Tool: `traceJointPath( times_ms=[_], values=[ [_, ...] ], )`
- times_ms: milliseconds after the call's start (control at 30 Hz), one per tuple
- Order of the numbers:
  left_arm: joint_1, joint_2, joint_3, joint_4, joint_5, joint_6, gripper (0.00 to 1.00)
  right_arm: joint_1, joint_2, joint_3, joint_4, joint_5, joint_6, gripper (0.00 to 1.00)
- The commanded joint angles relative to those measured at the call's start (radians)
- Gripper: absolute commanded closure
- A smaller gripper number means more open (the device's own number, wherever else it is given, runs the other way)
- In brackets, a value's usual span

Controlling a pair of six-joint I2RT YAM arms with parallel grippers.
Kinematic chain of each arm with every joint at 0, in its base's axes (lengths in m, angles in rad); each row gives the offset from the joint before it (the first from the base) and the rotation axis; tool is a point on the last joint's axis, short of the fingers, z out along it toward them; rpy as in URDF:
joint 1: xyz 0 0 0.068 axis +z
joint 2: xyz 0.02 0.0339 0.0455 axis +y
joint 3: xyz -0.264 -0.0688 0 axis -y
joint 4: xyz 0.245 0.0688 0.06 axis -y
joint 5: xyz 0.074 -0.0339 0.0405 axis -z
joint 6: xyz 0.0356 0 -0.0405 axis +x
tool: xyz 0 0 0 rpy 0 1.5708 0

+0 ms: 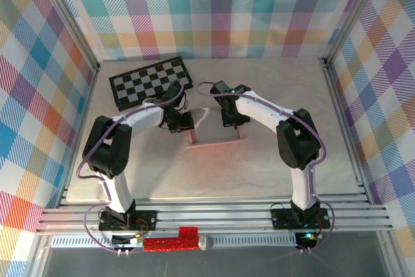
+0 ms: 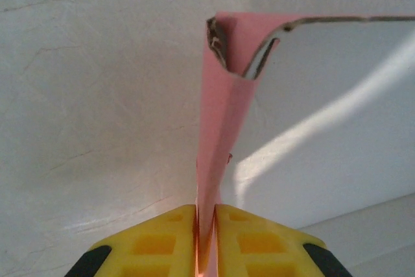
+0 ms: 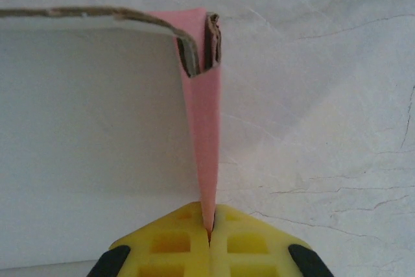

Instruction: Fold the paper box

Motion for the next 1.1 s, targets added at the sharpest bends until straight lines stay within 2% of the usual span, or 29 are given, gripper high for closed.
traceJointPath(
  times_ms=[0, 233, 300, 400, 600, 733, 933, 1067],
  values=[
    [-0.023, 0.015, -0.005, 0.002, -0.036, -0.021, 0.84, 0.01, -0.052, -0.004, 0.012, 0.001, 0.017, 1.0],
    [-0.047, -0.016, -0.01, -0.059, -0.139, -0.036, 0.86, 0.026, -0.089, -0.025, 0.035, 0.031, 0.024, 1.0],
    [-0.06, -0.023, -0.013, -0.075, -0.179, -0.034, 0.9, 0.031, -0.109, -0.043, 0.052, 0.045, 0.029, 1.0],
    [-0.088, -0.051, -0.017, -0.096, -0.27, -0.037, 1.0, 0.047, -0.138, -0.073, 0.074, 0.07, 0.033, 1.0],
    [-0.192, -0.147, -0.063, -0.109, -0.531, -0.102, 1.0, 0.085, -0.206, -0.163, 0.123, 0.14, 0.059, 1.0],
    [-0.261, -0.199, -0.114, -0.106, -0.66, -0.168, 1.0, 0.096, -0.226, -0.201, 0.142, 0.163, 0.076, 1.0],
    [-0.302, -0.231, -0.169, -0.117, -0.75, -0.294, 1.0, 0.102, -0.21, -0.201, 0.126, 0.169, 0.101, 1.0],
    [-0.302, -0.266, -0.207, -0.032, -0.684, -0.28, 1.0, 0.103, -0.193, -0.208, 0.123, 0.167, 0.105, 1.0]
  ],
)
